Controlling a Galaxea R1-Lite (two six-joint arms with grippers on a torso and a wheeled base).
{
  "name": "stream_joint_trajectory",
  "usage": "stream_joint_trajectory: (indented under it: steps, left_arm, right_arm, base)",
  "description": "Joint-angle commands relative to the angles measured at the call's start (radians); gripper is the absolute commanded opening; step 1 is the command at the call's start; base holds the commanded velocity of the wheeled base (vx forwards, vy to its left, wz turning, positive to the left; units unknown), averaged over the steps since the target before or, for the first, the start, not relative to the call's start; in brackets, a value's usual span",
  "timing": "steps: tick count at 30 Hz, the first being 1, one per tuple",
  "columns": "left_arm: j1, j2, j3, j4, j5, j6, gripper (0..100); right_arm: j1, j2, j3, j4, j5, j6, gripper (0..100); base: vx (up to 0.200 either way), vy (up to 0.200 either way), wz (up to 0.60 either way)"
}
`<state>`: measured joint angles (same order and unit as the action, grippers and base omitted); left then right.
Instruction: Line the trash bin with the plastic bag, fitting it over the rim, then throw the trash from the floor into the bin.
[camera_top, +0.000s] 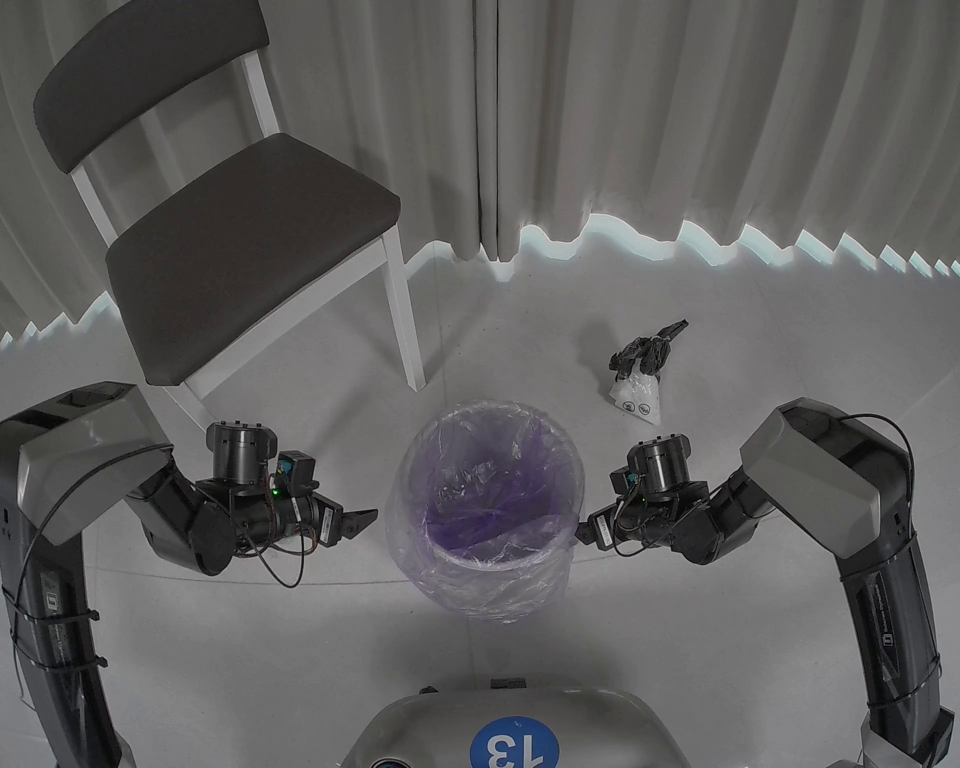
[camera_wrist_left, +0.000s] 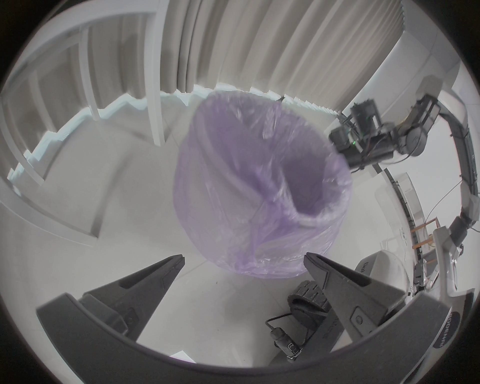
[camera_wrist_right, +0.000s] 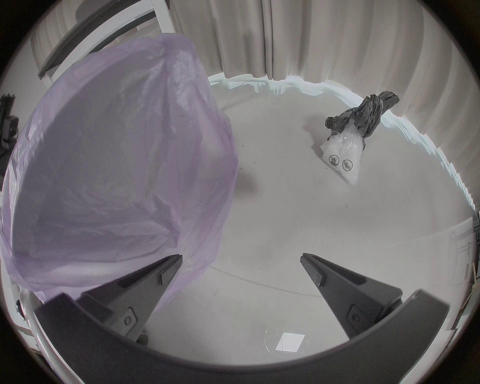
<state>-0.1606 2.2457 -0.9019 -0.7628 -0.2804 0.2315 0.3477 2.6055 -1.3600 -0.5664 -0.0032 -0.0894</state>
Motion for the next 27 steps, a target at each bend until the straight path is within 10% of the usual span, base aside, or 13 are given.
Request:
stream_joint_trajectory:
  steps: [1, 17, 27]
  left_arm:
    - [-0.036, 0.123, -0.137, 0.013, 0.017, -0.008, 100]
    - [-0.071, 0.410, -0.560, 0.260, 0.112, -0.035, 100]
    - [-0.079, 0.245, -0.462, 0.257, 0.102, -0.149, 100]
  right_arm:
    - [0.005, -0.018, 0.016, -0.004, -0.001, 0.000, 100]
    - [-0.007, -0.102, 0.111, -0.009, 0.000, 0.016, 100]
    - [-0.036, -0.162, 0.208, -0.106, 0.003, 0.048, 100]
  base:
    - [0.000, 0.000, 0.00]
    - [0.000, 0.000, 0.00]
    - [0.000, 0.000, 0.00]
